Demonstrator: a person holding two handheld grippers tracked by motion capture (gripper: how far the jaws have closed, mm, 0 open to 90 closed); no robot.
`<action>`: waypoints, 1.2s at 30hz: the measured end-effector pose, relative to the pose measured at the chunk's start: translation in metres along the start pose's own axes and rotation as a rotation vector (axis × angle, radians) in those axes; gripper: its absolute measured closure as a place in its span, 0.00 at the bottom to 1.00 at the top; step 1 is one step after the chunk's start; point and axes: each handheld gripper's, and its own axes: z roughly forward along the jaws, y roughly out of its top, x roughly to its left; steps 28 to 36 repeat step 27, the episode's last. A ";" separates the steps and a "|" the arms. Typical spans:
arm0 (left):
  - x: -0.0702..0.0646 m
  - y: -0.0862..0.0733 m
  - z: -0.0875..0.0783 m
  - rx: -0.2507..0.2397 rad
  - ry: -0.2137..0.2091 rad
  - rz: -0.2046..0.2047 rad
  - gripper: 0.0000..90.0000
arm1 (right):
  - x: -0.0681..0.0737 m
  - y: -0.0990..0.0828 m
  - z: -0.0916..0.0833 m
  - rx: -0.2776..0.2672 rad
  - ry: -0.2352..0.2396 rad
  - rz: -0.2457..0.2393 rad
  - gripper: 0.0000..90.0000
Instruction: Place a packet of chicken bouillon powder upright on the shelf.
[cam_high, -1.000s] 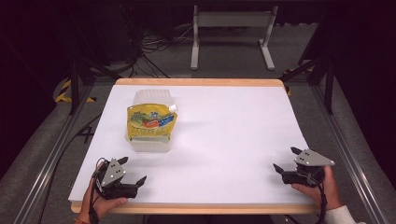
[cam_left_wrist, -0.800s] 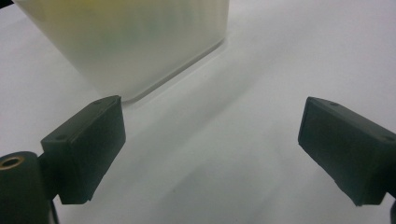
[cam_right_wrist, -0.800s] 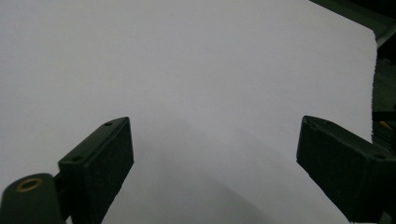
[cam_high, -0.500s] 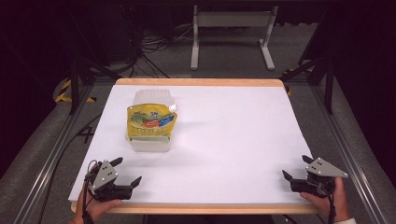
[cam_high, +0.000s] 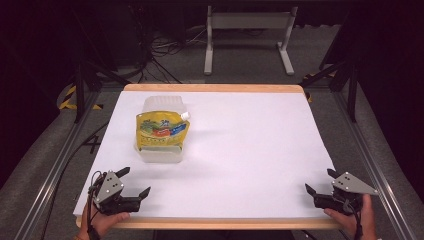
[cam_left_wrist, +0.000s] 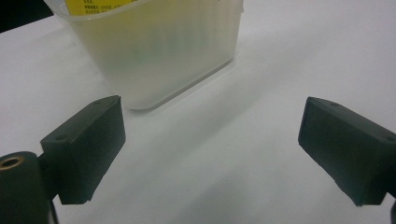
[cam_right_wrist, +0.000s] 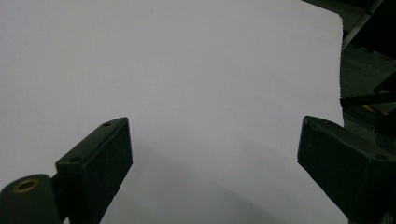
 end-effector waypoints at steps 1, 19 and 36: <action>0.000 0.000 0.000 -0.003 0.002 0.002 0.09 | 0.001 0.000 0.000 0.000 0.002 0.002 0.12; 0.000 0.001 0.004 0.004 -0.006 0.001 0.09 | 0.002 0.000 0.004 0.012 0.002 -0.022 0.11; 0.001 -0.001 0.007 0.017 -0.013 0.004 0.08 | 0.004 0.000 0.005 0.028 -0.007 -0.026 0.11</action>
